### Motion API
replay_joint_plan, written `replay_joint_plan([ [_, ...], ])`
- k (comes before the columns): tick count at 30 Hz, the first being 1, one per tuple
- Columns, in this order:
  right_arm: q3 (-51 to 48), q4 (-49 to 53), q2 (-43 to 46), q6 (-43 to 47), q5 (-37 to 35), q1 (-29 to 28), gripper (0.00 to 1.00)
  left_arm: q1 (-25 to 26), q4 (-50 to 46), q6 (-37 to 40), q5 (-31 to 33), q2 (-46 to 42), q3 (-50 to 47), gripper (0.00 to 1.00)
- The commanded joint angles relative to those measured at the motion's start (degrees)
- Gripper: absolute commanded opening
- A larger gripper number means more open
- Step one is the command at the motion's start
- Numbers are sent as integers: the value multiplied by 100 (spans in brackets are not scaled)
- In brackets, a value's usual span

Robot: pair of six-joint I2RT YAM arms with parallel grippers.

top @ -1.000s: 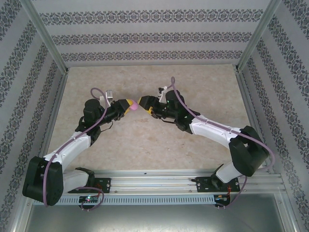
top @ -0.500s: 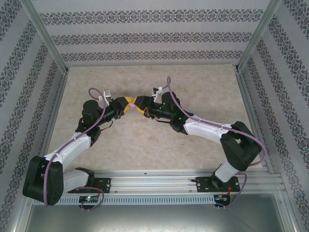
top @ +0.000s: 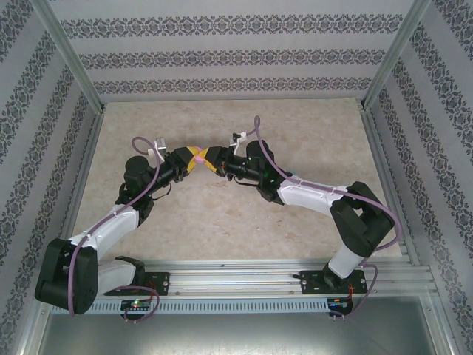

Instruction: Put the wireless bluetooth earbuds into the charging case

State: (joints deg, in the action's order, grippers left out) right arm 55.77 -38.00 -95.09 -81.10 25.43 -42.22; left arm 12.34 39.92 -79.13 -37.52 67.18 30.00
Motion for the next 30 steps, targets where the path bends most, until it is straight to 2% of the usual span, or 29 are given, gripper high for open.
replay_joint_plan([
  [1, 207, -78, 57, 11, 237, 7, 14, 38, 248, 598, -551, -59, 94, 30],
  [7, 202, 431, 417, 198, 513, 218, 13, 20, 403, 1401, -781, -118, 127, 47],
  [12, 704, 1803, 598, 906, 1155, 371, 13, -78, 1567, 1741, -936, -121, -98, 57],
  [20, 1137, 3043, 759, 1631, 2098, 734, 12, -454, 2844, 2603, -1497, -269, -284, 65],
  [23, 1221, 3545, 910, 1964, 2282, 905, 12, -520, 2460, 3317, -1804, -526, -211, 68],
  [30, 1545, 4746, 1115, 2909, 2898, 1119, 12, -522, -237, 6028, -2886, -1328, 221, 75],
])
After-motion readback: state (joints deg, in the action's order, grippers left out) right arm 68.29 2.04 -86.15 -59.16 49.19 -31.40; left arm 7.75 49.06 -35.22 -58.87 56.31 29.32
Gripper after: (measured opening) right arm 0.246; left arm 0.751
